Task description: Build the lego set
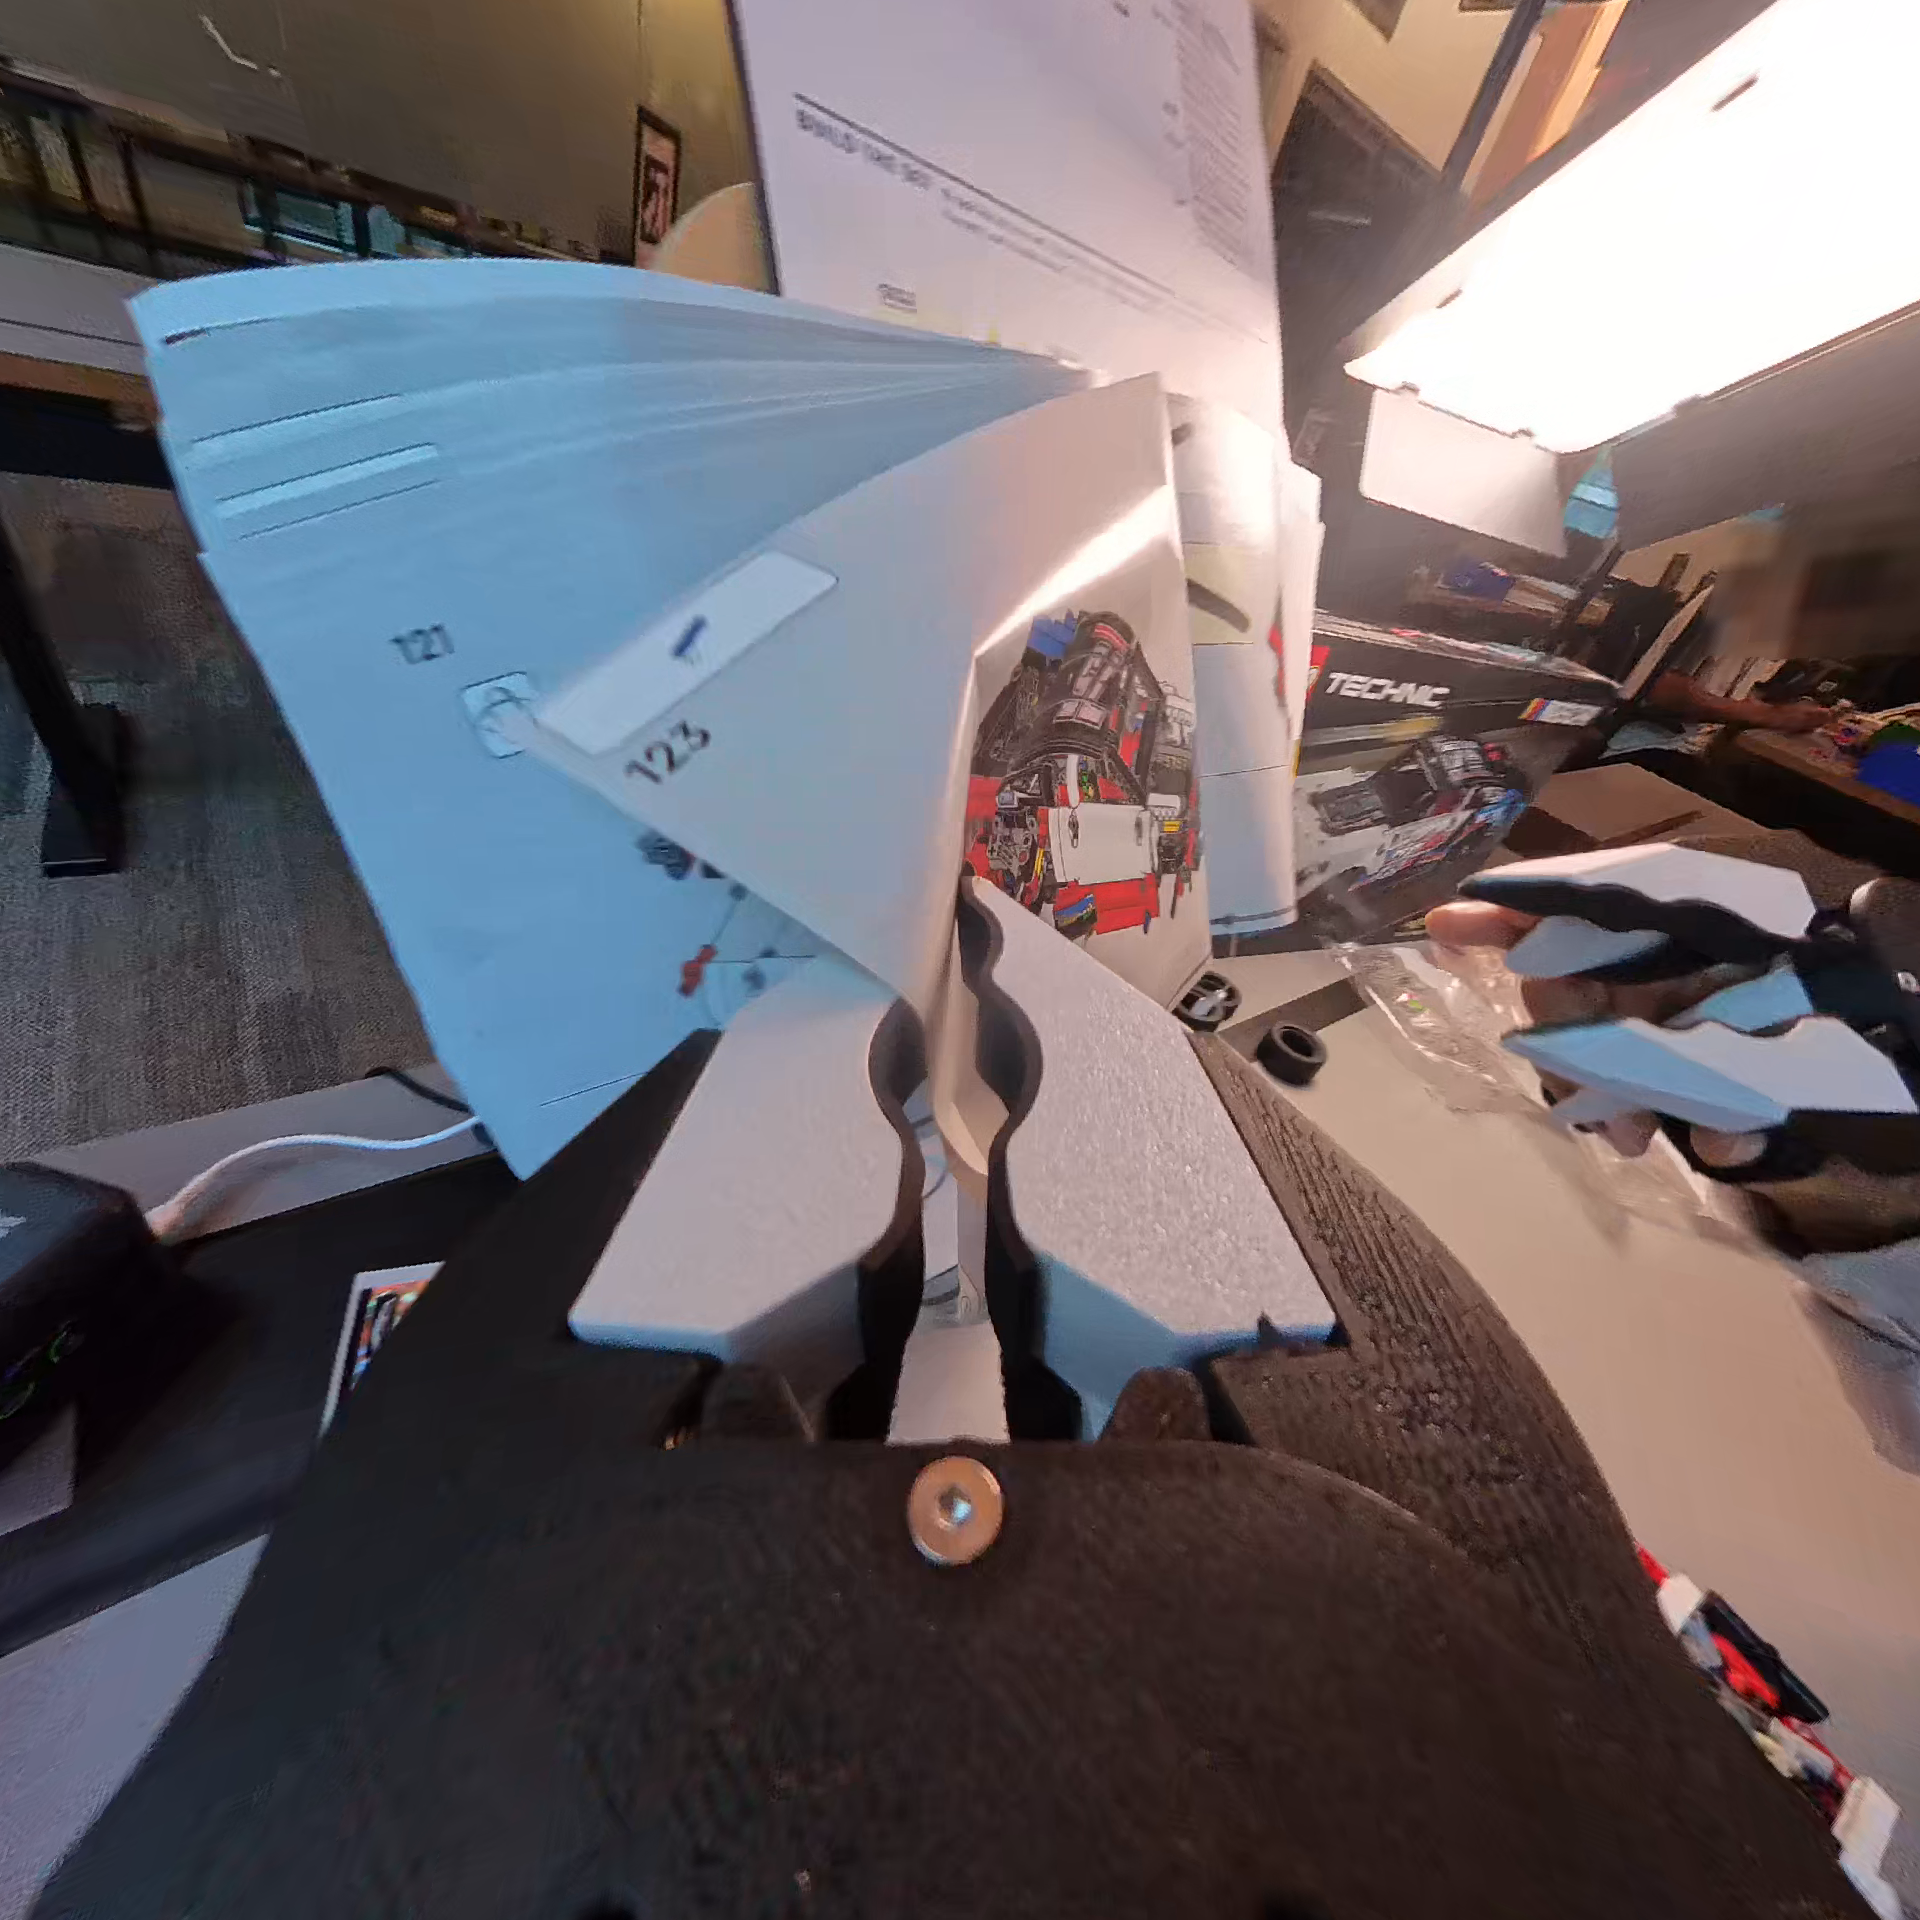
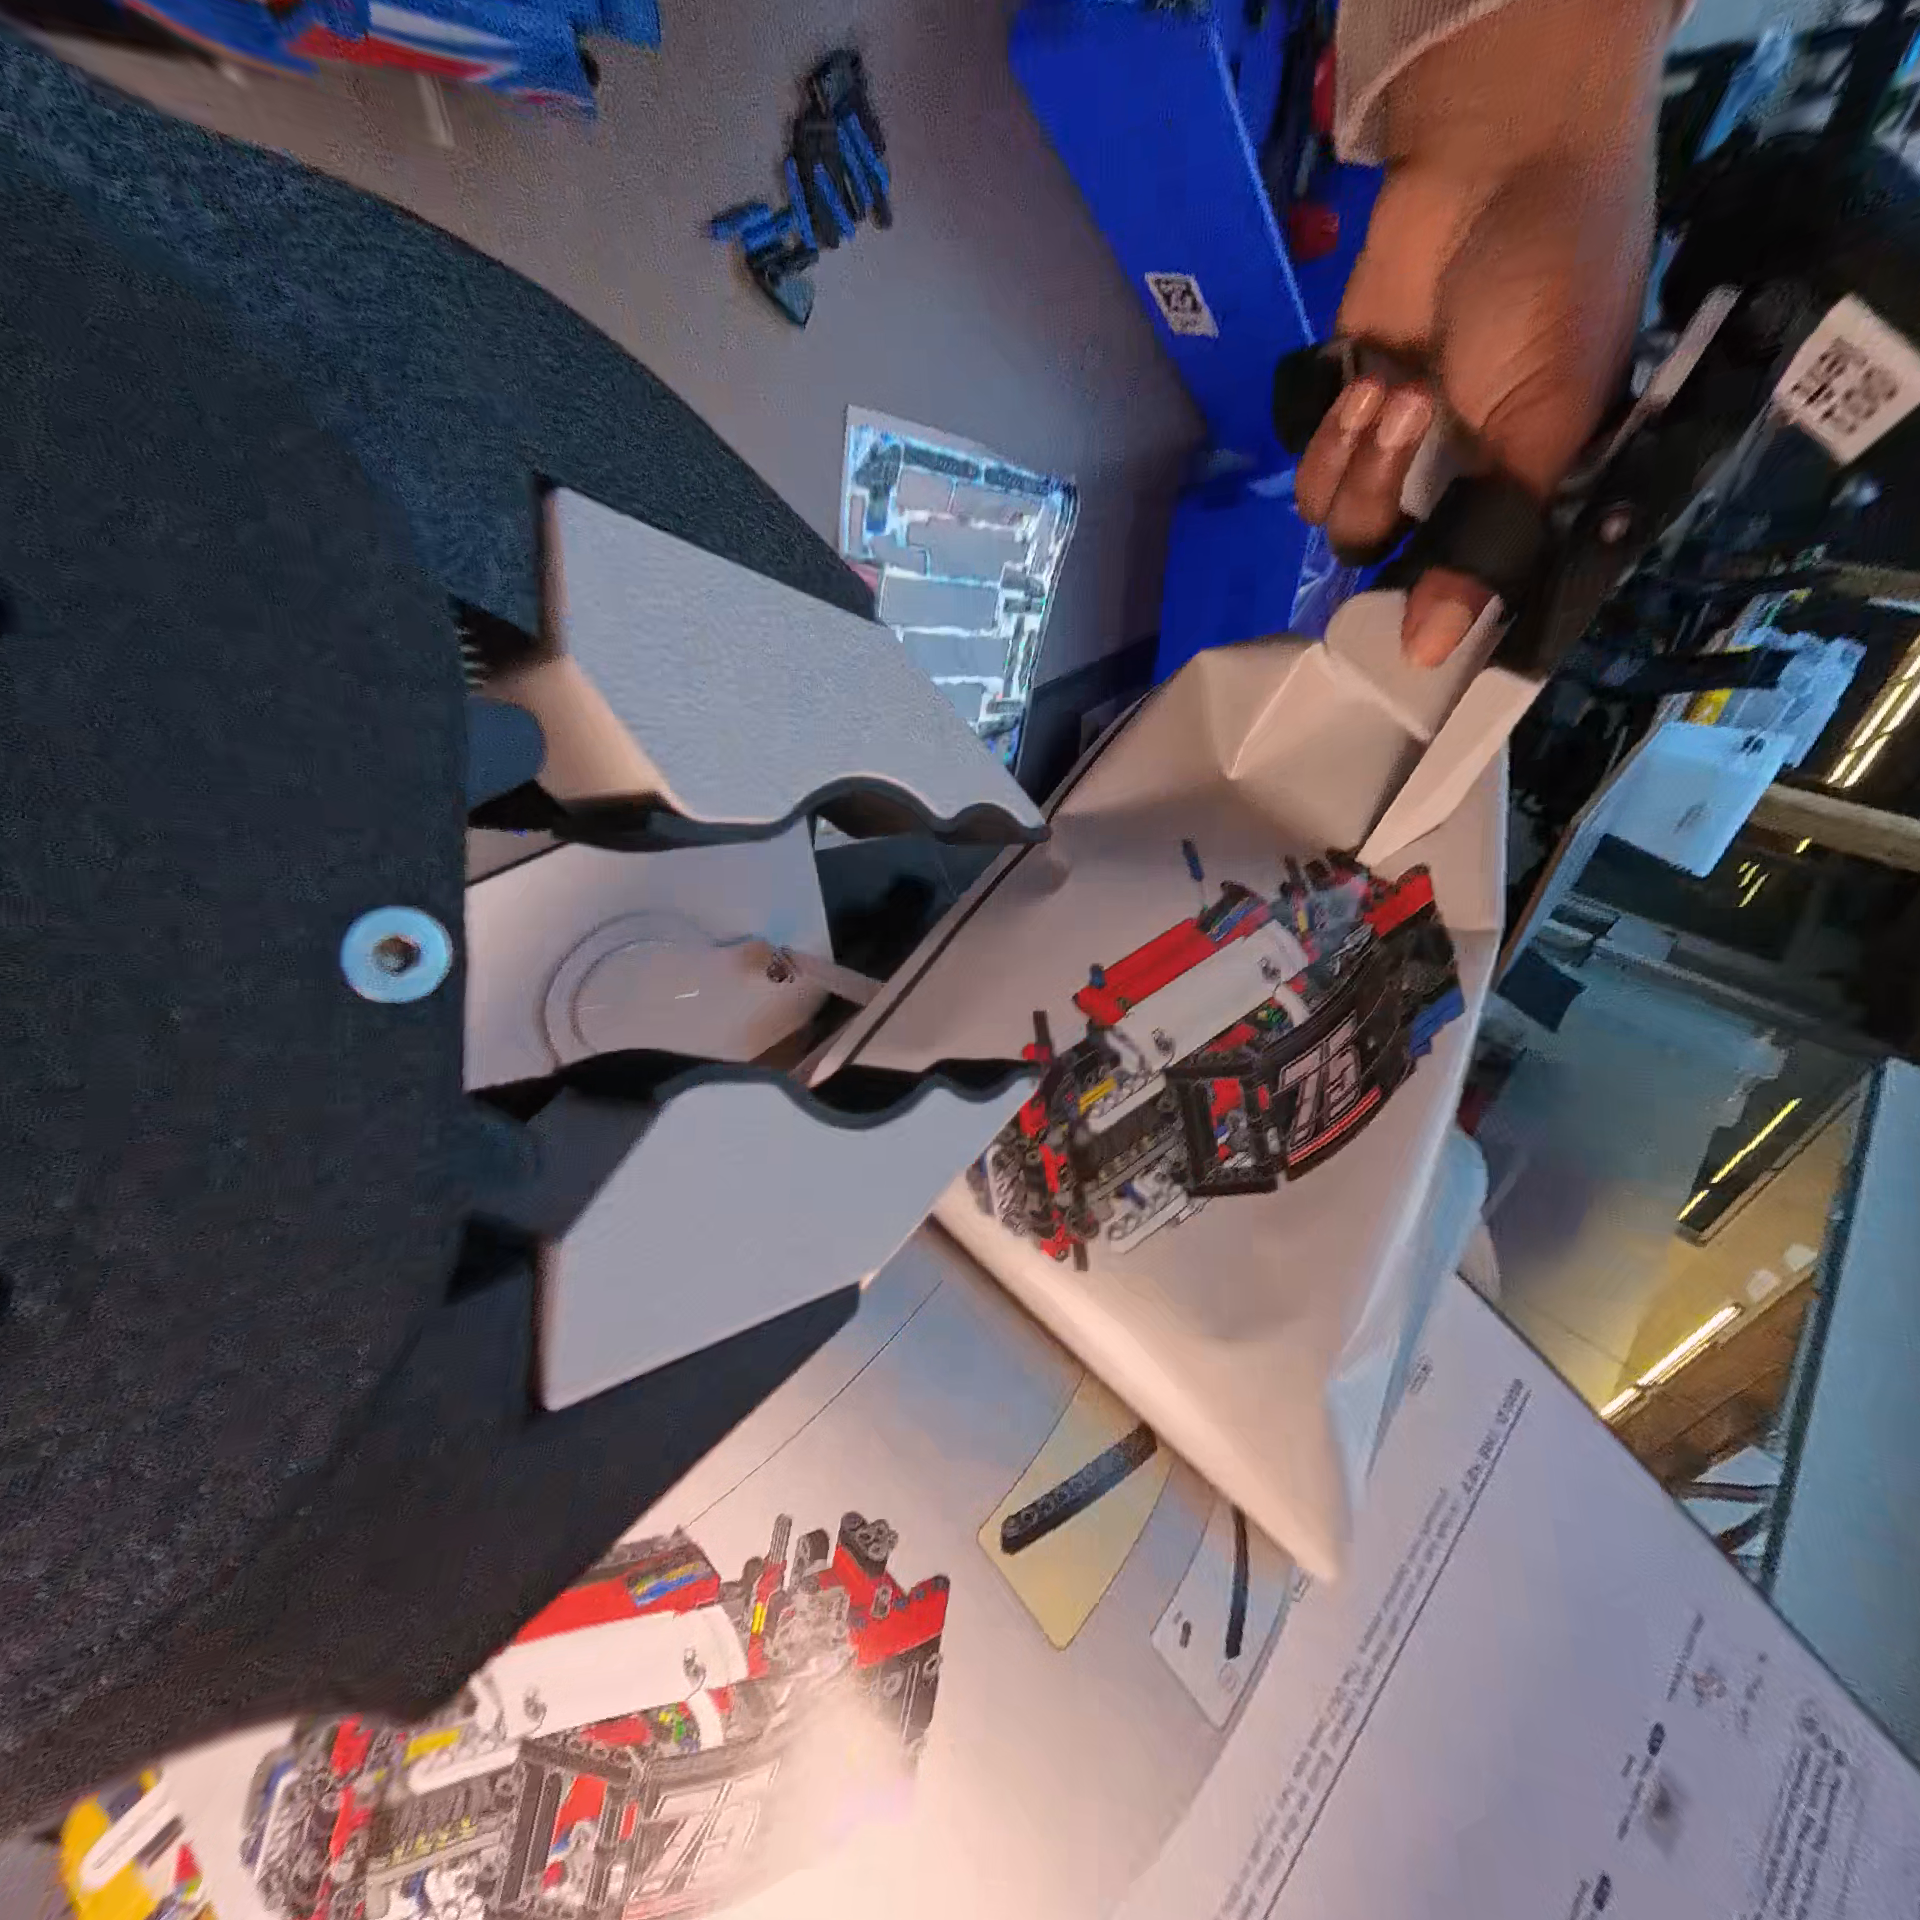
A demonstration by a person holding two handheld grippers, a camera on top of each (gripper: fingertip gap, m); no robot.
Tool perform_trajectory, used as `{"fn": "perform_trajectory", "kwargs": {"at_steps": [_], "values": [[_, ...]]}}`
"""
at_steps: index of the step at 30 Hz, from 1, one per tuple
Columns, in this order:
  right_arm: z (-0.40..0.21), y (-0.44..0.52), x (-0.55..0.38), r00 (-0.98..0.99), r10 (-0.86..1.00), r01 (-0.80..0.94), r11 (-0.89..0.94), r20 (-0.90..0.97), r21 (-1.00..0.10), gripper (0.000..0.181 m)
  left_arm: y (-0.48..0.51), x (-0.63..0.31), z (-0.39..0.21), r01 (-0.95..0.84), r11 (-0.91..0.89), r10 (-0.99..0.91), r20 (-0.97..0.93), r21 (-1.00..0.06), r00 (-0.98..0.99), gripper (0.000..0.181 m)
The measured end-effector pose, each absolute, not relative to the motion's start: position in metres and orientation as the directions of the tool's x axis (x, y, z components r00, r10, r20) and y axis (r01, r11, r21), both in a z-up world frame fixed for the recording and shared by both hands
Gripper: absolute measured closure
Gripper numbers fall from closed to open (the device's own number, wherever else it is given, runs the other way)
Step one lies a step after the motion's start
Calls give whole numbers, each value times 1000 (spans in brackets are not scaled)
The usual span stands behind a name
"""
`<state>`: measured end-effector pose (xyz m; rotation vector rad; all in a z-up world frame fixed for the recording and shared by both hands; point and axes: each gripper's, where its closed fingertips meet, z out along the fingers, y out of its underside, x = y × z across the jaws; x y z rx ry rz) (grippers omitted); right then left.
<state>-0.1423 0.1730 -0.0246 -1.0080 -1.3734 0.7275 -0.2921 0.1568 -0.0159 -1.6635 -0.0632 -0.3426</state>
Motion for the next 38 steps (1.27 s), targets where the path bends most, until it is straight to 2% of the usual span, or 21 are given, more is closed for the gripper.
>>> {"fn": "perform_trajectory", "kwargs": {"at_steps": [5, 8, 12, 14, 16, 20, 22, 24, 27, 29, 31, 32, 33, 36, 38], "values": [[-37, 240, -177, 201, 829, 372, 428, 522, -824, 149, 169, -331, -26, 227, -181, -170, 257, -957, 951, 179], [-45, 254, -198, 187, 794, 468, 445, 578, -763, 160, 173, -371, -31, 263, -218, -35, 277, -940, 960, 158], [-46, 257, -214, 163, 700, 561, 514, 695, -649, 170, 149, -398, -12, 243, -118, 155, 224, -963, 962, 133], [-47, 255, -218, 148, 673, 587, 530, 725, -612, 169, 136, -370, -9, 261, -83, 115, 251, -962, 961, 136], [-49, 256, -222, 141, 638, 610, 546, 757, -574, 167, 132, -315, -26, 346, -112, -13, 350, -931, 937, 134], [-49, 260, -225, 146, 566, 615, 591, 811, -523, 171, 148, -220, -97, 569, -266, -156, 617, -778, 771, 132], [-48, 261, -223, 159, 570, 599, 593, 806, -538, 173, 168, -202, -131, 732, -309, -131, 789, -607, 600, 128], [-46, 263, -223, 178, 580, 584, 588, 795, -560, 177, 189, -199, -147, 882, -274, -131, 923, -384, 361, 115], [-44, 265, -222, 195, 618, 578, 555, 761, -598, 181, 214, -225, -164, 962, -117, -114, 965, -247, 234, 104], [-44, 266, -223, 199, 655, 574, 525, 729, -628, 181, 222, -250, -165, 991, -9, -159, 979, -134, 131, 106], [-44, 266, -223, 203, 689, 564, 498, 695, -658, 181, 226, -266, -164, 996, 35, -212, 973, -84, 90, 122], [-44, 266, -223, 202, 699, 563, 490, 685, -666, 181, 225, -272, -166, 995, 47, -218, 971, -88, 96, 136], [-44, 266, -222, 199, 705, 564, 486, 681, -668, 181, 221, -279, -165, 991, 72, -233, 964, -114, 127, 162], [-44, 266, -223, 193, 712, 570, 479, 676, -667, 181, 209, -287, -150, 971, 101, -245, 941, -215, 233, 166], [-45, 267, -225, 198, 708, 575, 477, 678, -665, 181, 201, -293, -135, 969, 146, -248, 941, -200, 231, 169]]}}
